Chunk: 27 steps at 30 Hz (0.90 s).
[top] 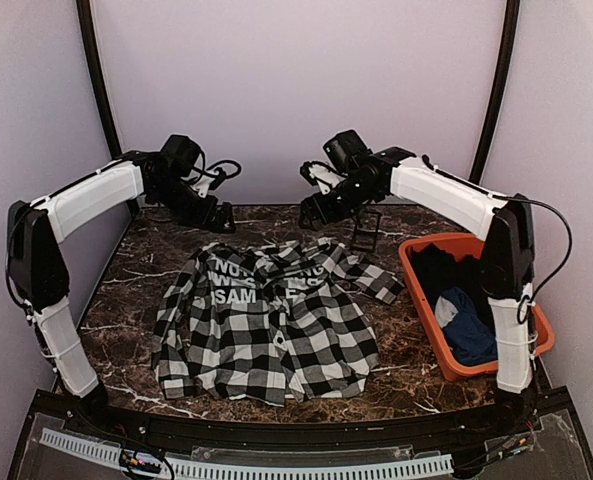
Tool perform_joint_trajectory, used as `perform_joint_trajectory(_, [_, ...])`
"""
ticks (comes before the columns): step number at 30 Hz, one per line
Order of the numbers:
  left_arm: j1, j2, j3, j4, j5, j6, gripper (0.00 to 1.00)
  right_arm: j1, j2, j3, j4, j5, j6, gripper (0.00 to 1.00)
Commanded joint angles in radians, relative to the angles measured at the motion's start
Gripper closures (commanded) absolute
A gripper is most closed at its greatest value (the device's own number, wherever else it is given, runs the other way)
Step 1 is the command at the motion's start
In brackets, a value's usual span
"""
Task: Pin the brooch onto the clothing
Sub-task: Flatten out the clothing with brooches at the center of the board.
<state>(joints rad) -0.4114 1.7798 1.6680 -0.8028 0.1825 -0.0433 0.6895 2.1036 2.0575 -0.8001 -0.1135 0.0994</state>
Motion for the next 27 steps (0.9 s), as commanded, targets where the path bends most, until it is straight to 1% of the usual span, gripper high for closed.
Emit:
perform_joint_trajectory(1, [0.073, 0.19, 0.129, 0.022, 0.093, 0.079, 0.01, -0.066, 0.191, 0.26, -0.1, -0.076, -0.092, 0.12])
perform_joint_trajectory(2, [0.092, 0.211, 0.154, 0.026, 0.12, 0.085, 0.01, -0.088, 0.224, 0.301, -0.103, -0.11, -0.093, 0.09])
perform_joint_trajectory(3, [0.102, 0.248, 0.167, 0.028, 0.167, 0.099, 0.01, -0.106, 0.257, 0.332, -0.103, -0.139, -0.088, 0.09])
perform_joint_trajectory(4, [0.119, 0.269, 0.195, 0.024, 0.189, 0.106, 0.01, -0.125, 0.283, 0.348, -0.102, -0.175, -0.078, 0.1])
perform_joint_trajectory(6, [0.146, 0.357, 0.235, 0.0, 0.258, 0.124, 0.01, -0.16, 0.32, 0.358, -0.101, -0.238, -0.06, 0.12])
perform_joint_trajectory(9, [0.183, 0.429, 0.266, -0.017, 0.347, 0.112, 0.01, -0.187, 0.352, 0.343, -0.097, -0.294, -0.062, 0.14])
perform_joint_trajectory(12, [0.197, 0.466, 0.257, -0.013, 0.372, 0.119, 0.01, -0.192, 0.378, 0.328, -0.098, -0.361, -0.082, 0.16])
perform_joint_trajectory(15, [0.199, 0.479, 0.24, -0.007, 0.423, 0.124, 0.01, -0.192, 0.4, 0.318, -0.101, -0.432, -0.091, 0.2])
perform_joint_trajectory(18, [0.198, 0.502, 0.237, -0.014, 0.429, 0.128, 0.02, -0.191, 0.419, 0.319, -0.104, -0.475, -0.092, 0.25])
perform_joint_trajectory(19, [0.198, 0.505, 0.236, -0.014, 0.43, 0.128, 0.03, -0.191, 0.425, 0.319, -0.106, -0.49, -0.093, 0.28])
perform_joint_trajectory(20, [0.2, 0.515, 0.236, -0.016, 0.432, 0.129, 0.08, -0.191, 0.43, 0.319, -0.106, -0.501, -0.092, 0.32])
perform_joint_trajectory(21, [0.201, 0.519, 0.238, -0.017, 0.433, 0.13, 0.16, -0.191, 0.435, 0.319, -0.108, -0.519, -0.093, 0.36])
perform_joint_trajectory(22, [0.2, 0.526, 0.24, -0.02, 0.435, 0.131, 0.2, -0.192, 0.441, 0.318, -0.109, -0.532, -0.092, 0.39])
perform_joint_trajectory(23, [0.201, 0.53, 0.243, -0.021, 0.434, 0.131, 0.27, -0.192, 0.446, 0.319, -0.11, -0.54, -0.093, 0.46])
perform_joint_trajectory(24, [0.201, 0.539, 0.245, -0.024, 0.43, 0.13, 0.3, -0.191, 0.45, 0.321, -0.11, -0.548, -0.093, 0.52])
perform_joint_trajectory(25, [0.201, 0.543, 0.252, -0.025, 0.424, 0.13, 0.36, -0.192, 0.454, 0.324, -0.111, -0.552, -0.093, 0.58])
perform_joint_trajectory(26, [0.201, 0.551, 0.255, -0.028, 0.412, 0.13, 0.39, -0.191, 0.458, 0.33, -0.111, -0.552, -0.093, 0.68])
perform_joint_trajectory(27, [0.201, 0.556, 0.264, -0.029, 0.407, 0.13, 0.46, -0.192, 0.462, 0.335, -0.111, -0.553, -0.093, 0.77])
